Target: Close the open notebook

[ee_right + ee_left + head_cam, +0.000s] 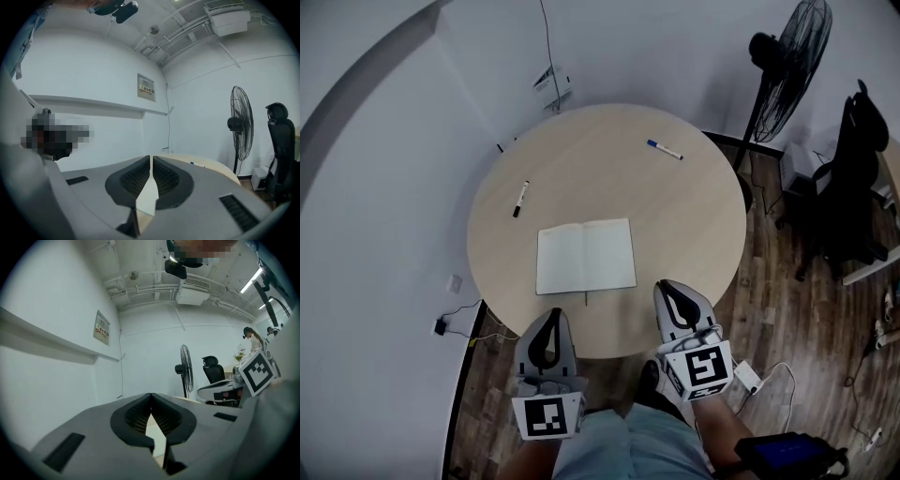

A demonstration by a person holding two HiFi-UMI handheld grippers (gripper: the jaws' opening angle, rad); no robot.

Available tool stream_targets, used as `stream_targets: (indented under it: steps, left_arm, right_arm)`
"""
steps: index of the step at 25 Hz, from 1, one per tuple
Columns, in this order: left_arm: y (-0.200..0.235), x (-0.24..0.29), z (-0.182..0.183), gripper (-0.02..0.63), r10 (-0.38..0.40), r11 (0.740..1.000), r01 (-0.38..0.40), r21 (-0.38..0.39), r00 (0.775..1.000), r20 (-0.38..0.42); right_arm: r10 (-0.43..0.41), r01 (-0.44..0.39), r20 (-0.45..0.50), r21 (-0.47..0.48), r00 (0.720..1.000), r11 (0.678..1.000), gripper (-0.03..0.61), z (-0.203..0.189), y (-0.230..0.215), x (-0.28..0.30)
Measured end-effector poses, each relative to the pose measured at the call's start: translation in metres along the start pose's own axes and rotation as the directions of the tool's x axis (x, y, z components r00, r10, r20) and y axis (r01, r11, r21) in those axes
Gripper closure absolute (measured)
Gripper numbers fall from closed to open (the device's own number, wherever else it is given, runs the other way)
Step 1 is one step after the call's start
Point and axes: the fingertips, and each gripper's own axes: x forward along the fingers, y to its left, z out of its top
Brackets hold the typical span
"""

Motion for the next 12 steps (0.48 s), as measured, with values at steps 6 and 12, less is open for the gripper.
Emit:
stream_targets:
  steps: [6,12]
  left_arm:
    - [0.02,0.016,0.036,0.595,0.092,0.996,-0.092,0.007,0.995,0.047]
    - [0.055,0.028,0.038,0.595,0.161,0.987,-0.161,-0.002,0.985,0.065]
  right_arm:
    - [0.07,-0.069,0.044,-0.025,0.997,0.997,0.529,0.04,-0.006,0.03]
    - [0.125,-0.123,0.053,-0.052,0.991,0.991,0.529,0.053,0.007,0.068]
